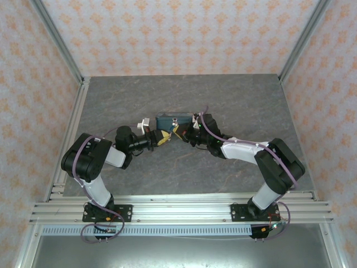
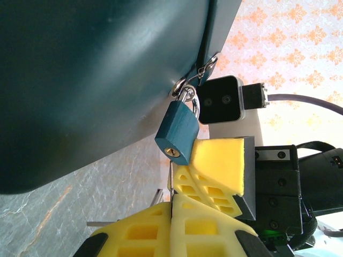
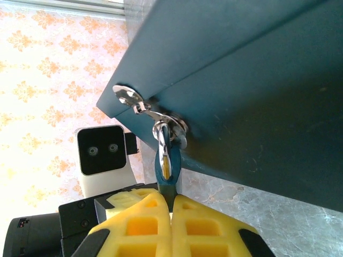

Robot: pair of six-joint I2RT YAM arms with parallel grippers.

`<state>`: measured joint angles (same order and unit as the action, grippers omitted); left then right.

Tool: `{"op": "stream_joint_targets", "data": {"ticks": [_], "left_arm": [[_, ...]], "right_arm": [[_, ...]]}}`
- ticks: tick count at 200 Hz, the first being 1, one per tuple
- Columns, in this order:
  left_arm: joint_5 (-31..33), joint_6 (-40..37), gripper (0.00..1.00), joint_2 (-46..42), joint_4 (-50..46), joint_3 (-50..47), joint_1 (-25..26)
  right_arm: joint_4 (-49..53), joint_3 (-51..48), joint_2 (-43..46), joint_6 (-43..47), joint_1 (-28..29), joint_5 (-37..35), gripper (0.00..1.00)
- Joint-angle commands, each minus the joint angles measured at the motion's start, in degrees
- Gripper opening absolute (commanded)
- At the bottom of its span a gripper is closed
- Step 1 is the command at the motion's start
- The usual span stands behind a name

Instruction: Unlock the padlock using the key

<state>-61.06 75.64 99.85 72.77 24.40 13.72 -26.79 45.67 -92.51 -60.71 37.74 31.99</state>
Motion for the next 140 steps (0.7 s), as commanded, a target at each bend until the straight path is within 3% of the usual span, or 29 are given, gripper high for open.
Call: {"op": "stream_joint_targets", "data": {"ticks": [1, 108, 140], "left_arm": [[0.2, 0.4, 0.00, -0.2, 2.9, 1.0, -0.8], [-0.1, -0.7, 0.00, -0.1, 2.2, 0.7, -1.6], [0.4, -13.3, 0.00, -6.7, -14.0, -0.5, -2.0]], "right_arm": [[-2.8, -0.8, 0.0, -0.5, -0.6, 0.1, 0.00], [-2.2, -1.0, -0.5, 0.2, -0.6, -0.5, 0.00], [3.8, -0.1, -1.1, 6.1, -0.6, -3.5, 0.00]]}}
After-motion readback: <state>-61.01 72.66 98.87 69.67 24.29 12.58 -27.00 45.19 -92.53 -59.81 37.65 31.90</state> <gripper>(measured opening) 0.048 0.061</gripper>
